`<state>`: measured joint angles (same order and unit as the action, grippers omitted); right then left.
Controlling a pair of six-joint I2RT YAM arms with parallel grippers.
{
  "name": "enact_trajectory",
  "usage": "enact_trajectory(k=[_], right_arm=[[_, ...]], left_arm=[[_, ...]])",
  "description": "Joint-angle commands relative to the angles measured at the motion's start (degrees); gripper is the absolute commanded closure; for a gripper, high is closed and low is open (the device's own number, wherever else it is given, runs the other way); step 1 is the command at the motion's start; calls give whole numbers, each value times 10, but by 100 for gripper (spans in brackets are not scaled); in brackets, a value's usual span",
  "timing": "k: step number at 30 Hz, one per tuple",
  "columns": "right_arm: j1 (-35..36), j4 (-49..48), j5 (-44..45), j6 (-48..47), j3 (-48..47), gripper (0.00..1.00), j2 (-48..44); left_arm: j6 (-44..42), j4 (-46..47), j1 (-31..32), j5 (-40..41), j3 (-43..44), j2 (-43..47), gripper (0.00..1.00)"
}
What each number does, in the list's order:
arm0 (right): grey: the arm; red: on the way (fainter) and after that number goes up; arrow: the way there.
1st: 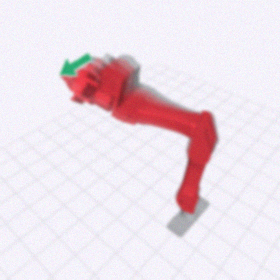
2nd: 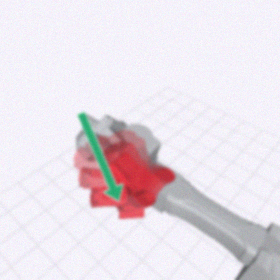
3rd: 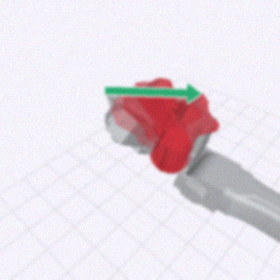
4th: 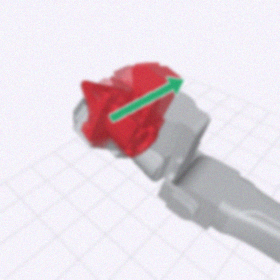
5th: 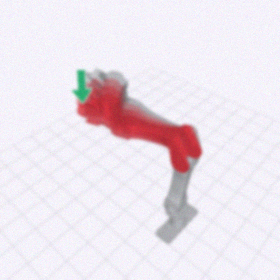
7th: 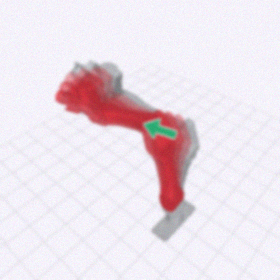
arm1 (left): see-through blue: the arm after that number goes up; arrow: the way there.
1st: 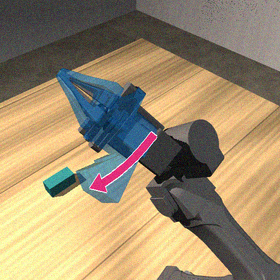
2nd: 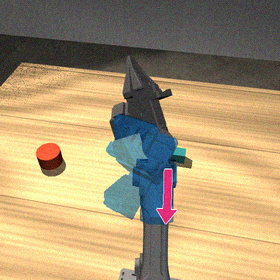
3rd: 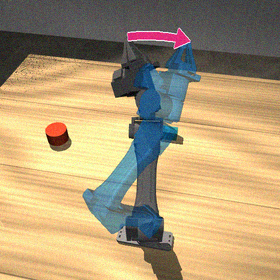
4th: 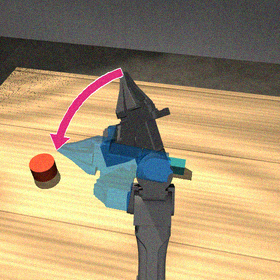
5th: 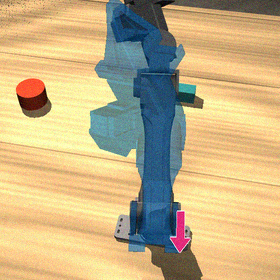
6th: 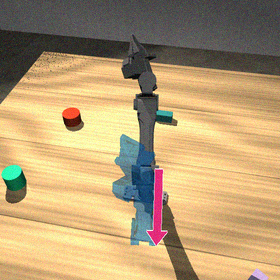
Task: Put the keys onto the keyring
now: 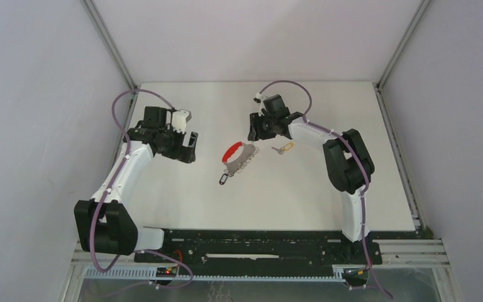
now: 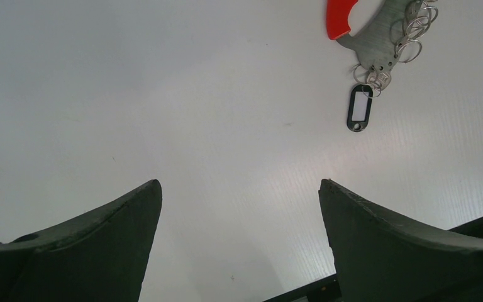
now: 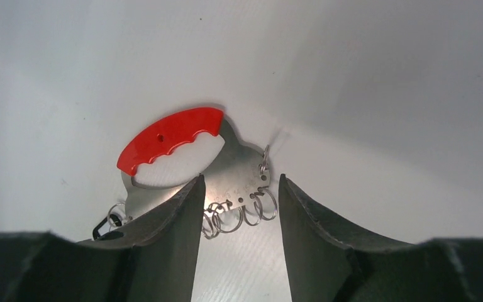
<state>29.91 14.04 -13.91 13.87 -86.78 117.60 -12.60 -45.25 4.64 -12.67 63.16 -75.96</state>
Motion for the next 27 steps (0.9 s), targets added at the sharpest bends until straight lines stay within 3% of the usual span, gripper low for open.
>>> enact_trajectory(k=[1,15,23,27], right_arm=[[10,8,-4,-25,-37,46,31],[11,28,48,-22,-90,60,93],[11,30,44,-19,-82,78,98],[8,20,41,-20,-72,97,81]], left_arm=[[-13,-6,3,-3,41,13,0],[-24,-15,3,-1,42,22,0],[-26,-15,3,3,43,24,0],[-23,-15,3,2,47,22,0]])
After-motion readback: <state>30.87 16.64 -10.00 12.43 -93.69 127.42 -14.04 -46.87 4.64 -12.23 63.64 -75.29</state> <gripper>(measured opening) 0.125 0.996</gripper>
